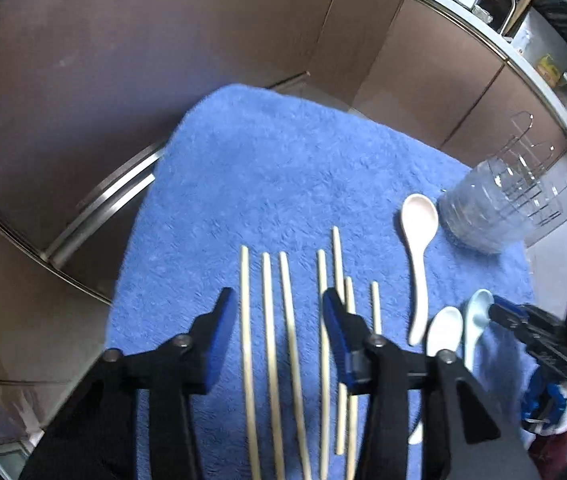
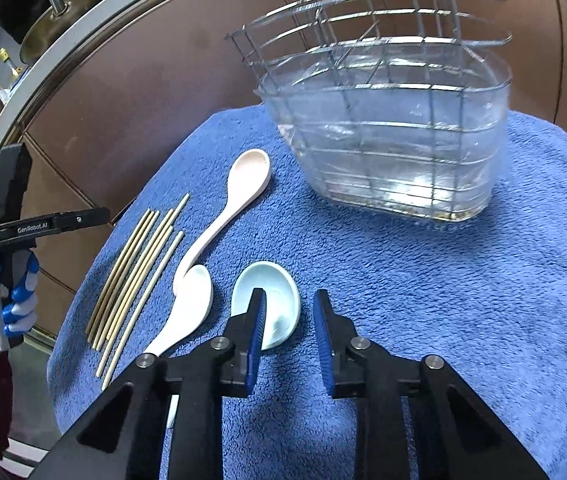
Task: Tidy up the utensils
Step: 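Grasp a wooden chopstick with the left tool while the right tool grasps the pale blue spoon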
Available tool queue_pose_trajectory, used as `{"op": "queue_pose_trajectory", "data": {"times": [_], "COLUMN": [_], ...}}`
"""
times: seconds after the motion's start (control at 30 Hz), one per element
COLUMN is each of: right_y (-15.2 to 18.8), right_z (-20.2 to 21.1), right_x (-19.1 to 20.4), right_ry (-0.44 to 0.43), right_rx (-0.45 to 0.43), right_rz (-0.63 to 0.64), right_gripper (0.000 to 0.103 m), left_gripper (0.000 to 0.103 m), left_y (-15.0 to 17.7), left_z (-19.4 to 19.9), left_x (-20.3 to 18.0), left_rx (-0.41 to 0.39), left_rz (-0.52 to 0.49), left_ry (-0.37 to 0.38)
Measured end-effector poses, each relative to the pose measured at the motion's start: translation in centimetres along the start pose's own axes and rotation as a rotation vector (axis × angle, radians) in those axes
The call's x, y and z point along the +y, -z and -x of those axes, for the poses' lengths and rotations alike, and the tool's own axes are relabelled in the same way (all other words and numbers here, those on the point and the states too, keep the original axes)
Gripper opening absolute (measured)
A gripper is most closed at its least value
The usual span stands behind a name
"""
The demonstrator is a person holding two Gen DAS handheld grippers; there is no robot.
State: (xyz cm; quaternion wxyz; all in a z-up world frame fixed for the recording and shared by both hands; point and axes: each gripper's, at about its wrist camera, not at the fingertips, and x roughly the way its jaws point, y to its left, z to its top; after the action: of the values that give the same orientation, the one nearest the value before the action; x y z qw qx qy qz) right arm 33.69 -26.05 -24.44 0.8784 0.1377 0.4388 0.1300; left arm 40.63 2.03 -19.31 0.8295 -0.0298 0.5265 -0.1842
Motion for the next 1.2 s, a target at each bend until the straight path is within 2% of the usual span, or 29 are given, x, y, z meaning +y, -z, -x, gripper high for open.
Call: {"op": "queue_pose_trajectory", "data": {"times": [0.17,0.3,0.63,1.07,1.13,1.2], "right_y": [-0.1,-0.5,-0.4,-1.1,-1.3,-1.4], "right_z": [-1.1,-1.5,-0.3,-2.0,-2.2,-2.2], "right_x": [-0.3,-0.7,-1.2,-1.0,-0.9,-0.7], "right_ry": [-0.020,-0.034,-0.064,-0.083,-0.091,-0.092], "right_rx": [0.016,0.023,0.047,0.090,0.096,0.096], "right_rz": [-0.005,-0.013,-0.029,-0.021,-0.005,0.005], "right_gripper": [0.019,0.016,0.015,0.016,0.010,0.010], "left_gripper": [0.021,0.013,0.009,0.009,0.006,0.005], "left_y": [-0.5,-1.4,-1.9,-1.9,-1.8,-1.6], "left_z": [-1.0,-2.3,-4.2,-6.1,-6.1,-5.9], "left_x": [-0.4,-0.8,0.6,0.2,0.0,0.0], "left_rx": [0.061,0.088,0.130,0.178,0.172,0.164], "left_rz": [0.013,0.002,0.011,-0.031,-0.040,-0.025], "left_ry": [0.080,0.057,-0.001,-0.078,-0.097,-0.094]}}
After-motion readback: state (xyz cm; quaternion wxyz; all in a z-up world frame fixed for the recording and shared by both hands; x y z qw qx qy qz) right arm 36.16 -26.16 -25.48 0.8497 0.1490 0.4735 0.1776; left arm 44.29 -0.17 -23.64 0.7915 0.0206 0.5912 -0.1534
